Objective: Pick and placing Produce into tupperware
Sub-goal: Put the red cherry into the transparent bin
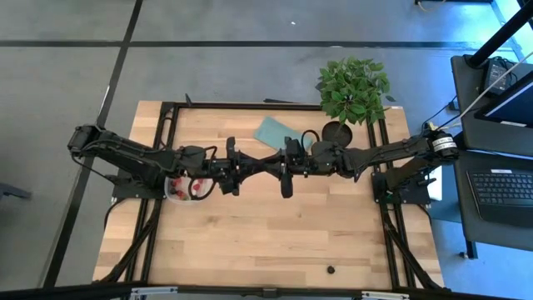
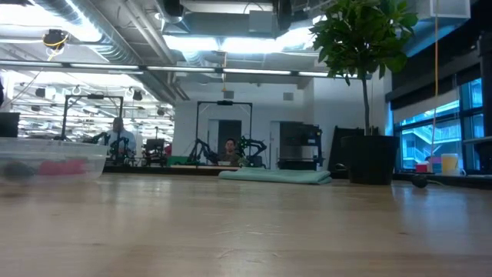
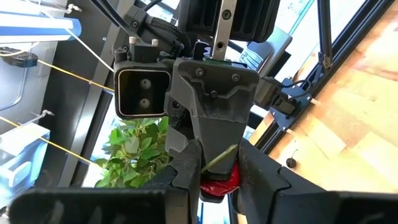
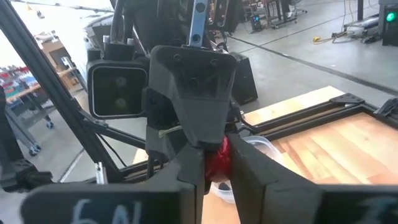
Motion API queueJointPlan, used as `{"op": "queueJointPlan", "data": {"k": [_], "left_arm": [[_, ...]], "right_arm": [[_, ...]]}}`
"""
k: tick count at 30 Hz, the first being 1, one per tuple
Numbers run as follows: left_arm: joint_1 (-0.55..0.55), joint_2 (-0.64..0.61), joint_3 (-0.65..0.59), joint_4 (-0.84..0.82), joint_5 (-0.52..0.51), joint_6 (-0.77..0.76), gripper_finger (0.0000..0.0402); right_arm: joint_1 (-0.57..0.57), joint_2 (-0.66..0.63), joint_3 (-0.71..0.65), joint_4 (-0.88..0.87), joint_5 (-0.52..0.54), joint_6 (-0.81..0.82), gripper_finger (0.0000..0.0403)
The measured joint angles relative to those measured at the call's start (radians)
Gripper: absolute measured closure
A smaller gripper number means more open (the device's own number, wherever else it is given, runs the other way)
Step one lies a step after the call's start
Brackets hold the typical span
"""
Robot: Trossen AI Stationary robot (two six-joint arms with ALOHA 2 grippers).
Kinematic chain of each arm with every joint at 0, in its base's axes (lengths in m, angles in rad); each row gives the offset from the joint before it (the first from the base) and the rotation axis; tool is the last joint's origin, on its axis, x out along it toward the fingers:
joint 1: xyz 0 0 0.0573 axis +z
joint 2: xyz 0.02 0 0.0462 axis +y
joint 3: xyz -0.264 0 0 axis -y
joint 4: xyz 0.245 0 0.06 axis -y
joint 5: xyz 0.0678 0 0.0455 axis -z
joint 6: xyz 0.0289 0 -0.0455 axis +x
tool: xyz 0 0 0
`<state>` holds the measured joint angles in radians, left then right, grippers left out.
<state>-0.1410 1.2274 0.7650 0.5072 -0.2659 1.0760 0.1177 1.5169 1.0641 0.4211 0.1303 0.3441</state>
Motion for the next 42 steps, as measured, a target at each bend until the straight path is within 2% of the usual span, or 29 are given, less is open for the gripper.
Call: {"op": "queueJointPlan", "data": {"k": [4, 14, 21, 42], "left_arm": [[0.0, 0.0, 0.0, 0.001, 0.0, 0.0, 0.0328], [-0.001, -0.001, 0.0, 0.003, 0.007, 0.0, 0.0329], [-0.001, -0.002, 0.001, 0.007, 0.007, 0.001, 0.0323], [-0.001, 0.0, 0.003, -0.001, 0.015, -0.018, 0.0328]], "right_arm": [[0.0, 0.0, 0.0, 0.003, -0.001, 0.017, 0.0323], [0.0, 0.0, -0.001, 0.003, 0.003, 0.018, 0.0232], [0.0, 0.002, -0.002, 0.036, 0.004, 0.0, 0.0188], [0.035, -0.002, -0.002, 0.062, 0.012, -0.032, 0.0183]]}}
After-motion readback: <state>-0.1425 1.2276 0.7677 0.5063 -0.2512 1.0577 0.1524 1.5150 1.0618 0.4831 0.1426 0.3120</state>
